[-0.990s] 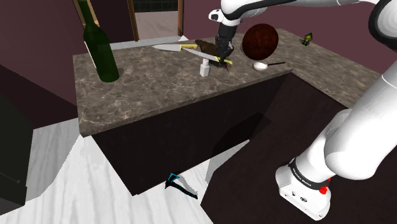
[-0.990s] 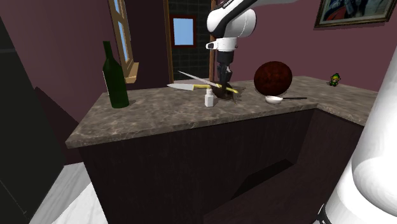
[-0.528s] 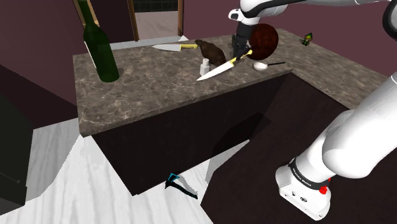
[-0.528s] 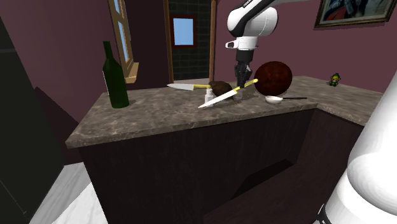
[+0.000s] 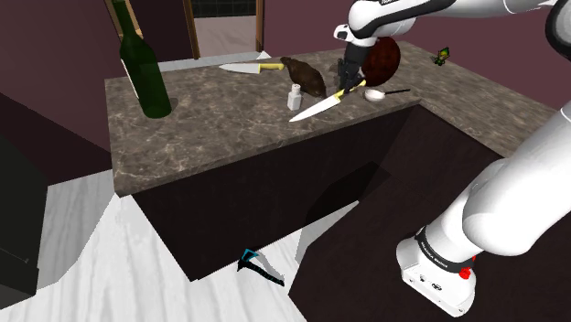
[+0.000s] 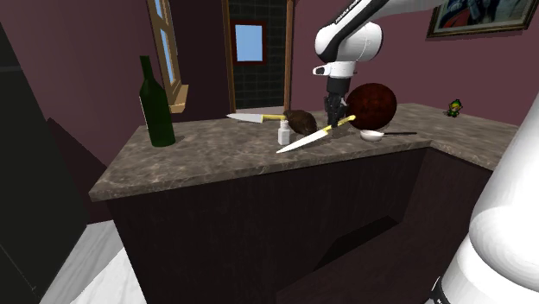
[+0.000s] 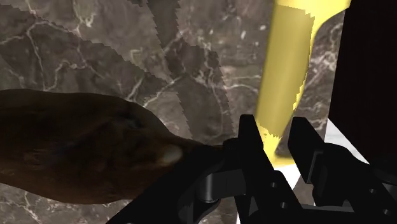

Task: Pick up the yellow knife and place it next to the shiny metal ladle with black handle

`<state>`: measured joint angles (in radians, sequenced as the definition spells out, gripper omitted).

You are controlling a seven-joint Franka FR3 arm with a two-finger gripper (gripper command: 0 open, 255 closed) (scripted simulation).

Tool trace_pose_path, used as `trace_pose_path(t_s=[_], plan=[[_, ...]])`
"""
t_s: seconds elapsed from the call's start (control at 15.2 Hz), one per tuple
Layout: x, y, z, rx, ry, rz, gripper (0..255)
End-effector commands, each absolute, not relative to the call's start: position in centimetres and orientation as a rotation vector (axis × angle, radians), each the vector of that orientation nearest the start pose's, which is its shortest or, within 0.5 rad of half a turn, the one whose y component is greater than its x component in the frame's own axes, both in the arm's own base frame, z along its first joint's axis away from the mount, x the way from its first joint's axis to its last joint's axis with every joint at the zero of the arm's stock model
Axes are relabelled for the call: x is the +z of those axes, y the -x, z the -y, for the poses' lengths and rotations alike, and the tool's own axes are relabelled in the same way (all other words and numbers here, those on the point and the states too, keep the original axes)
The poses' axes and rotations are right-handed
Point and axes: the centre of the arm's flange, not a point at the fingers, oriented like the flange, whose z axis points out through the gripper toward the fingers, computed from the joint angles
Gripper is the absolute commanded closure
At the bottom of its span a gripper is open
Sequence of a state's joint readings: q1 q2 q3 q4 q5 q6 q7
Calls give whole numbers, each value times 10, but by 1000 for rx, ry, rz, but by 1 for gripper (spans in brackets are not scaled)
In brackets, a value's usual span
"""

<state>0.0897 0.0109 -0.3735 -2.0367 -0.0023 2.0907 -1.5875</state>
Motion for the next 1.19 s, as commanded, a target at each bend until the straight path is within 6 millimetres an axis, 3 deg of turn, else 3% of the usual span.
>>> trace_pose_path(t_s=[0.0, 0.73, 1.12], plan=[[431, -535, 155, -34, 2527, 1931, 255], [374, -535, 155, -34, 2527, 1931, 255], [374, -535, 155, -34, 2527, 1931, 255]])
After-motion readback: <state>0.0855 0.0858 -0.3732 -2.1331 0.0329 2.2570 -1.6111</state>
